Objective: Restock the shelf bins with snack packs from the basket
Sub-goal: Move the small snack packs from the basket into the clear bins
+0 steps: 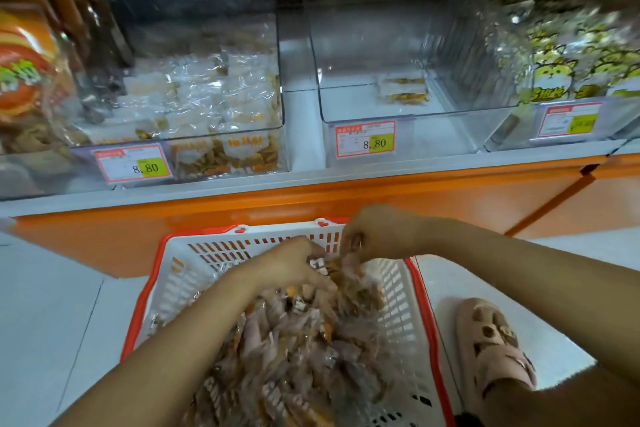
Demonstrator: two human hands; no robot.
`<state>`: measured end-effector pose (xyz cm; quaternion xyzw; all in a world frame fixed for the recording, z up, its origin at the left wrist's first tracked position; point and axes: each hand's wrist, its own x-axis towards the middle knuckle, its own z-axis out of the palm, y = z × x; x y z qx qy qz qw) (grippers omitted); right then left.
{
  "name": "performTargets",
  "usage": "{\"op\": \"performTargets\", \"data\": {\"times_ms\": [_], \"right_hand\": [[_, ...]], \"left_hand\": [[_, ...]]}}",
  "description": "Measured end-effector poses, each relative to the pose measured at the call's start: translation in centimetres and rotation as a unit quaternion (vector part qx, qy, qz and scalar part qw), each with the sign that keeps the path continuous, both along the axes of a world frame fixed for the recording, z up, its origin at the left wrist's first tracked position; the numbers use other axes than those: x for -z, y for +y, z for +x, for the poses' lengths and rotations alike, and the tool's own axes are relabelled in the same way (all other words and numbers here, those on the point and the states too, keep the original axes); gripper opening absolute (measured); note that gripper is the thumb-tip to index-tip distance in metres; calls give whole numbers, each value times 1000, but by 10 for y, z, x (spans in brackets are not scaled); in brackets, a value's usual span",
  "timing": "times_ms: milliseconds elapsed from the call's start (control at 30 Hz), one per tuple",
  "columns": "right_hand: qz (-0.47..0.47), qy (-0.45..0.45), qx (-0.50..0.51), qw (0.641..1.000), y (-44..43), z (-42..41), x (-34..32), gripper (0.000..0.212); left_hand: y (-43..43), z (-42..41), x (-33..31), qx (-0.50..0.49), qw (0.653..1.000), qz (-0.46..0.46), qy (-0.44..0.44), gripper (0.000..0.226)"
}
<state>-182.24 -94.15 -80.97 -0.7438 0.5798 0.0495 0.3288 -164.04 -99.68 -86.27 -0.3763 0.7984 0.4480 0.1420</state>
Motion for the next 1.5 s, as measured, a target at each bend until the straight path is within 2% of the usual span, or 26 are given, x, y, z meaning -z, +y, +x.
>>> {"op": "performTargets", "data": {"times_ms": [100, 167, 233, 300, 367, 433, 467, 567, 633, 733, 767, 833, 933, 1000, 1100, 1167, 1267, 1367, 1500], "right_hand": [[-42, -54, 33, 997, 2, -12, -43, 21], [-73, -88, 87, 990, 2, -23, -68, 16], [-86, -140, 162, 973, 2, -35, -89, 8], [-78, -207, 208, 953, 2, -45, -101, 13], [-73, -299, 259, 915, 2, -50, -110, 27], [-78, -370, 302, 875, 4, -57, -118, 42], [-79, -380, 309, 868, 6, -61, -121, 46], [-49, -362, 300, 881, 14, -70, -127, 49], [-43, -368, 301, 879, 13, -70, -126, 37], [-87, -394, 308, 862, -2, -71, -126, 10], [-97, -405, 318, 852, -11, -74, -127, 9], [-104, -428, 352, 826, -34, -85, -127, 14], [-128, -398, 414, 809, -78, -103, -122, 17], [-147, -342, 445, 815, -112, -110, -112, 16], [-157, -266, 468, 828, -162, -109, -94, 27], [-156, -214, 465, 845, -192, -105, -83, 22], [-127, -167, 462, 861, -230, -100, -66, 27], [-127, -148, 470, 861, -256, -99, -48, 44], [-133, -150, 495, 846, -261, -96, -47, 36]], "left_hand": [[2, -6, -33, -46, 995, 58, 62, 32], [4, -10, -59, -68, 988, 86, 105, 27], [7, -13, -82, -81, 980, 100, 150, 23], [11, -16, -102, -92, 971, 118, 188, 2], [14, -21, -119, -111, 962, 115, 222, 10], [14, -25, -133, -145, 949, 107, 259, 3], [12, -29, -137, -166, 937, 101, 289, 4], [8, -43, -151, -262, 885, 96, 372, 13], [2, -54, -158, -270, 880, 69, 384, 17], [-8, -71, -167, -251, 899, 5, 360, 22], [-13, -75, -171, -255, 900, -40, 352, 22], [-33, -79, -176, -288, 879, -203, 322, 25], [-69, -73, -181, -344, 808, -402, 261, 29], [-88, -72, -179, -349, 800, -436, 220, 37], [-102, -81, -175, -327, 822, -443, 149, 45], [-107, -86, -173, -302, 821, -467, 124, 40], [-111, -87, -168, -303, 822, -453, 164, 33], [-112, -86, -164, -337, 819, -412, 215, 35], [-111, -84, -162, -376, 812, -360, 264, 36]]}}
